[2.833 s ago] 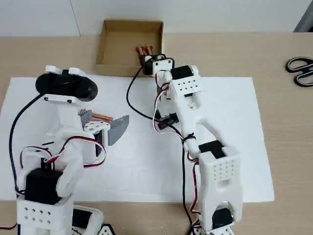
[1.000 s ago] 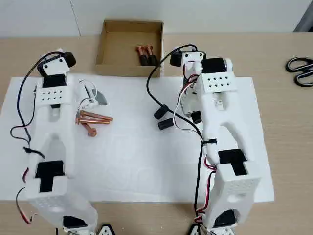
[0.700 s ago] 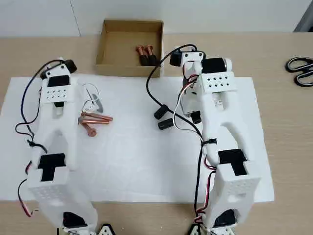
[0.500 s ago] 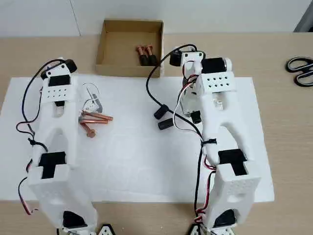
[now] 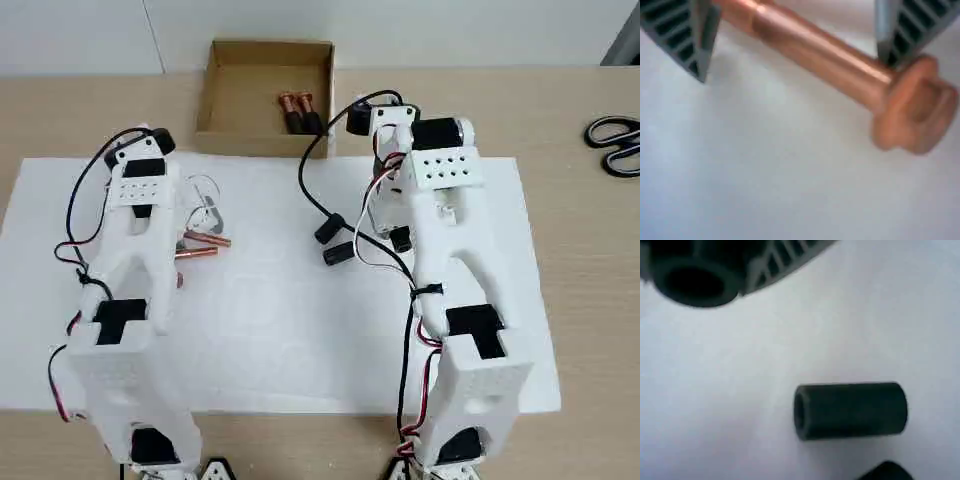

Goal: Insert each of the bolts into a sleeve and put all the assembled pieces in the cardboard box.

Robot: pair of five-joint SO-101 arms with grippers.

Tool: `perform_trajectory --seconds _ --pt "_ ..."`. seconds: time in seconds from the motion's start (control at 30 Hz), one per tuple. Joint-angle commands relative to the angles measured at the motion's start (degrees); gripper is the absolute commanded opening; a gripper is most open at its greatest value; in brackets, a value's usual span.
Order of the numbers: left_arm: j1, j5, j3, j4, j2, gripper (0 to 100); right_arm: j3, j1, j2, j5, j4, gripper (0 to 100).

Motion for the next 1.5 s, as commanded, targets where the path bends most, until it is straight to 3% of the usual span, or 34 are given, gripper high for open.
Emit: perform_trajectory --seconds 0.0,0.23,0.6,0.8,1.07,1.2,1.47 --pt "0.9 0.5 -1.0 -2.5 -0.4 21 -0.3 0.5 -4.0 0.0 0.1 1.7" --pt "0.8 0.3 -1.0 -5.7 -0.4 7 -0.3 0.6 -4.0 0.0 0.1 1.7" --pt "1.5 0.1 -1.1 -6.9 -0.9 6 -0.3 0.7 -3.9 0.0 -0.2 1.7" --pt "5.4 -6.3 -2.7 -6.4 -0.9 1 -0.3 0.7 -3.9 0.0 -0.2 1.7" --pt "7.3 -7.5 -3.0 -5.6 -0.9 1 -0.3 0.7 -3.9 0.0 0.0 1.7" --pt "7.4 -15.3 -4.8 -5.2 -0.9 2 -0.2 0.7 -3.9 0.0 0.0 1.7" --pt "7.2 -13.5 -6.3 -4.3 -0.4 10 -0.2 0.6 -3.9 0.0 -0.2 1.7"
